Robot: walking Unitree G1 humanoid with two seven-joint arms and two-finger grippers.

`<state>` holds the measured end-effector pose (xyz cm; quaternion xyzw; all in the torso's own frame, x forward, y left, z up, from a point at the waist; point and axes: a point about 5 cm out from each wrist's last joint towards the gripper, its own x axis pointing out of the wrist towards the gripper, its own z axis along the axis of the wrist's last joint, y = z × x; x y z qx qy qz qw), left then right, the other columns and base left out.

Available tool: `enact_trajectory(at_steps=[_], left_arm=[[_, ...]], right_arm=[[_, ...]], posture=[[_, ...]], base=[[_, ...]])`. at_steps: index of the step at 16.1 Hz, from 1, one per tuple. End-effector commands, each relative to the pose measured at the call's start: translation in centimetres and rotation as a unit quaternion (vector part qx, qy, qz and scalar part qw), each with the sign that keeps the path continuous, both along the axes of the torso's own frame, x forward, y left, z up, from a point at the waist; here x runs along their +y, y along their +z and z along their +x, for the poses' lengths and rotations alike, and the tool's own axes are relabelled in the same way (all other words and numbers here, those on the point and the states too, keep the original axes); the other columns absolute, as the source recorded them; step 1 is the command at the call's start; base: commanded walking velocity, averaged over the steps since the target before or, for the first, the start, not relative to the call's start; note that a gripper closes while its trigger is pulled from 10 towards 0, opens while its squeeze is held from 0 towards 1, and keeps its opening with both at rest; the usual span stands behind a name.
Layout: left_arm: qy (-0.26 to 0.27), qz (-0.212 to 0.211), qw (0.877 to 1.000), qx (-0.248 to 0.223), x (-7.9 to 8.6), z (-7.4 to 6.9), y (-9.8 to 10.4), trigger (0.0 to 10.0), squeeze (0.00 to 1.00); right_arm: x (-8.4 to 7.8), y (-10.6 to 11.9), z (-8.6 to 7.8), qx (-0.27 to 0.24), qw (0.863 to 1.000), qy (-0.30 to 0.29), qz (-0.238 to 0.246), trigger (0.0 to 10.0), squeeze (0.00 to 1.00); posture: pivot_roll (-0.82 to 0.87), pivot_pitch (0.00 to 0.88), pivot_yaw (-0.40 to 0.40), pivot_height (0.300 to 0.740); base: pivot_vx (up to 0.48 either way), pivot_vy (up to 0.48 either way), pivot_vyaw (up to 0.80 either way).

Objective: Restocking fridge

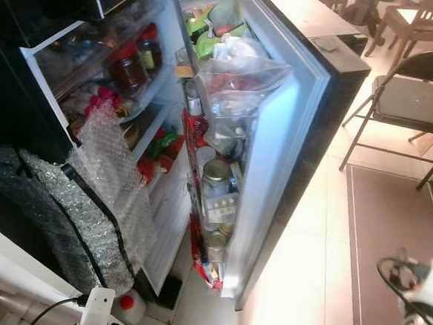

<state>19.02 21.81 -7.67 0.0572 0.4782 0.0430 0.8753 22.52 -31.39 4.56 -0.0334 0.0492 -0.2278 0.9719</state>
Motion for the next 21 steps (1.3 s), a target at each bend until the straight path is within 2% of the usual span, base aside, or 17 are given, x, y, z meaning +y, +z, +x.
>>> enact_trajectory(at_steps=[1, 6, 9, 12, 15, 17, 21], left_arm=[[0.006, 0.000, 1.000, 0.012, 0.1, -0.5, -0.2, 10.0, 0.00], [0.004, -0.001, 1.000, 0.012, 0.1, -0.5, -0.2, 10.0, 0.00], [0.004, -0.001, 1.000, 0.012, 0.1, -0.4, -0.2, 10.0, 0.00], [0.001, -0.001, 1.000, 0.012, 0.1, -0.4, -0.2, 10.0, 0.00], [-0.002, 0.001, 1.000, 0.010, 0.2, -0.3, -0.1, 10.0, 0.00], [-0.003, 0.002, 1.000, 0.009, 0.2, -0.3, -0.1, 10.0, 0.00], [-0.001, 0.002, 1.000, 0.008, 0.2, -0.2, -0.1, 10.0, 0.00]], right_arm=[[1.4, 1.0, 1.5, -0.012, 0.997, 0.072, 0.013, 10.0, 0.00], [2.6, 3.0, 3.5, -0.029, 0.985, 0.168, 0.006, 10.0, 0.00], [2.6, 3.8, 4.2, -0.033, 0.982, 0.185, -0.003, 10.0, 0.00], [4.0, 4.8, 5.5, -0.034, 0.969, 0.244, 0.002, 10.0, 0.00], [7.3, 6.5, 8.0, -0.052, 0.943, 0.327, 0.005, 10.0, 0.00], [8.7, 7.3, 9.1, -0.063, 0.936, 0.346, 0.002, 10.0, 0.00], [10.0, 7.6, 9.7, -0.066, 0.926, 0.372, 0.005, 10.0, 0.00]], posture=[[-0.29, 0.068, 0.027, 0.740], [-0.28, 0.065, 0.025, 0.740], [-0.29, 0.062, 0.027, 0.740], [-0.29, 0.051, 0.031, 0.740], [-0.29, 0.042, 0.038, 0.740], [-0.28, 0.037, 0.036, 0.740], [-0.27, 0.041, 0.036, 0.740]], base=[[0.000, 0.000, 0.00], [0.000, 0.000, 0.00], [0.000, 0.000, 0.00], [0.000, 0.000, 0.00], [0.000, 0.000, 0.00], [0.000, 0.000, 0.00], [0.000, 0.000, 0.00]])
